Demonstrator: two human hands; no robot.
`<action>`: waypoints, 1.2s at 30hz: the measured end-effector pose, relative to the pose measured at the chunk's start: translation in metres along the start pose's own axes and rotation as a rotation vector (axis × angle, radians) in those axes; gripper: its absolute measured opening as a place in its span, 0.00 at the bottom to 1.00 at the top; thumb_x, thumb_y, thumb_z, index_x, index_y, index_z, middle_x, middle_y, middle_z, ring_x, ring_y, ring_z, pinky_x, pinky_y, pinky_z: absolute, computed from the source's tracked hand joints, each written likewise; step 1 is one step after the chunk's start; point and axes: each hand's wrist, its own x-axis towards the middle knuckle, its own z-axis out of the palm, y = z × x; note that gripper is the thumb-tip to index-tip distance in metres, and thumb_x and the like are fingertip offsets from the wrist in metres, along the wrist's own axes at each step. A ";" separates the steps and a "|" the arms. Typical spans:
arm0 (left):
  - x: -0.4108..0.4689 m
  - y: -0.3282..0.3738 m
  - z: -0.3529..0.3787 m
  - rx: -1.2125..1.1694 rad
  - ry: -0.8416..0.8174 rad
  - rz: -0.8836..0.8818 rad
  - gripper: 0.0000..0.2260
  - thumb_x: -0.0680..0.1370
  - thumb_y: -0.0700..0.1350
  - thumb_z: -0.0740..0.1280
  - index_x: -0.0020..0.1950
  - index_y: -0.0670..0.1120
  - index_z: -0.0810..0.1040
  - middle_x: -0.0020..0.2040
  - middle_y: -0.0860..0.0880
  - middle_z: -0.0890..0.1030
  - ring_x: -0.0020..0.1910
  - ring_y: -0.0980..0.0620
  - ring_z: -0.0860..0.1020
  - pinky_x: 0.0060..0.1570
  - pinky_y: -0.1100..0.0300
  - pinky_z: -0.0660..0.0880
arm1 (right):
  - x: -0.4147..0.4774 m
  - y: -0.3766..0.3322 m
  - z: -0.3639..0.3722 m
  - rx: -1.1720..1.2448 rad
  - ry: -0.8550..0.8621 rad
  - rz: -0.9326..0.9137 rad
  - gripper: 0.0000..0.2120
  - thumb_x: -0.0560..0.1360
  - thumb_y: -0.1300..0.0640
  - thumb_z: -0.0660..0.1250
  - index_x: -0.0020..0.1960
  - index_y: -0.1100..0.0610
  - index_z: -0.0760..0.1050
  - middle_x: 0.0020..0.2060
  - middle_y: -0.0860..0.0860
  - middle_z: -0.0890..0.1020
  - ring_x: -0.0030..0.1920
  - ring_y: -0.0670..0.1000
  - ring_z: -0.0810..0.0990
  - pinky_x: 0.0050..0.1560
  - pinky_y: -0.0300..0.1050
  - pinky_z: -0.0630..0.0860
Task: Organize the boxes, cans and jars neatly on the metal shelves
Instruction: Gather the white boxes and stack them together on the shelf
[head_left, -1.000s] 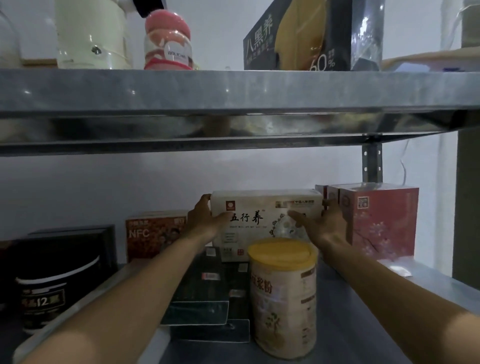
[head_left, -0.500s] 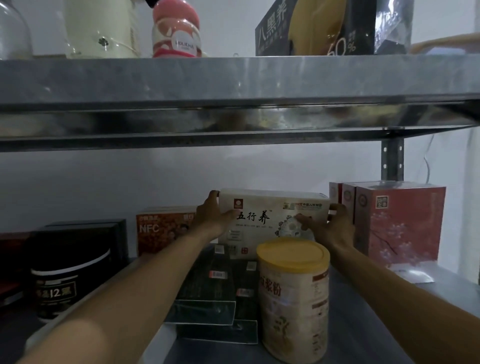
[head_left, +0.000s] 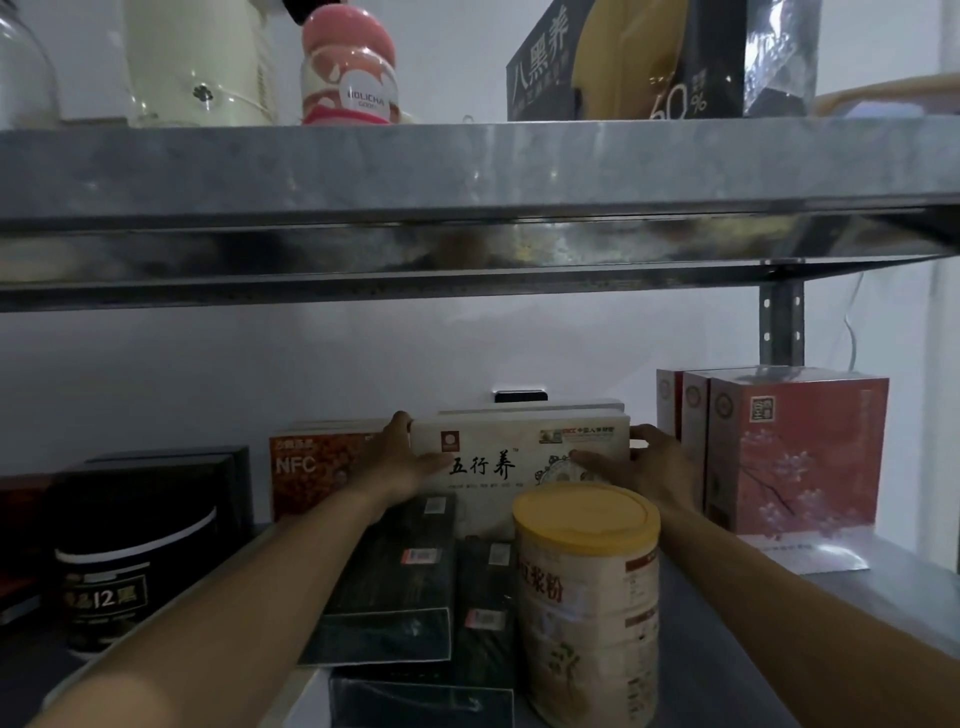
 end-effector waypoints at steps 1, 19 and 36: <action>0.000 -0.002 -0.001 0.003 0.001 -0.003 0.17 0.73 0.45 0.74 0.55 0.43 0.70 0.51 0.46 0.78 0.50 0.48 0.77 0.44 0.55 0.77 | 0.000 0.000 0.001 -0.001 -0.006 -0.002 0.30 0.61 0.51 0.82 0.59 0.60 0.76 0.52 0.59 0.84 0.47 0.55 0.84 0.48 0.54 0.82; 0.022 0.011 0.022 0.055 -0.083 -0.063 0.21 0.75 0.45 0.72 0.63 0.43 0.66 0.62 0.42 0.75 0.58 0.44 0.75 0.51 0.51 0.76 | 0.018 0.012 0.000 -0.011 0.059 0.017 0.29 0.65 0.52 0.80 0.61 0.61 0.77 0.54 0.59 0.83 0.50 0.57 0.84 0.51 0.56 0.82; 0.021 0.011 0.025 0.013 -0.052 -0.078 0.21 0.74 0.45 0.72 0.62 0.43 0.67 0.60 0.43 0.76 0.56 0.44 0.76 0.53 0.46 0.78 | 0.022 0.011 0.003 -0.011 0.029 0.029 0.30 0.66 0.53 0.79 0.64 0.61 0.74 0.57 0.58 0.82 0.54 0.57 0.82 0.56 0.55 0.80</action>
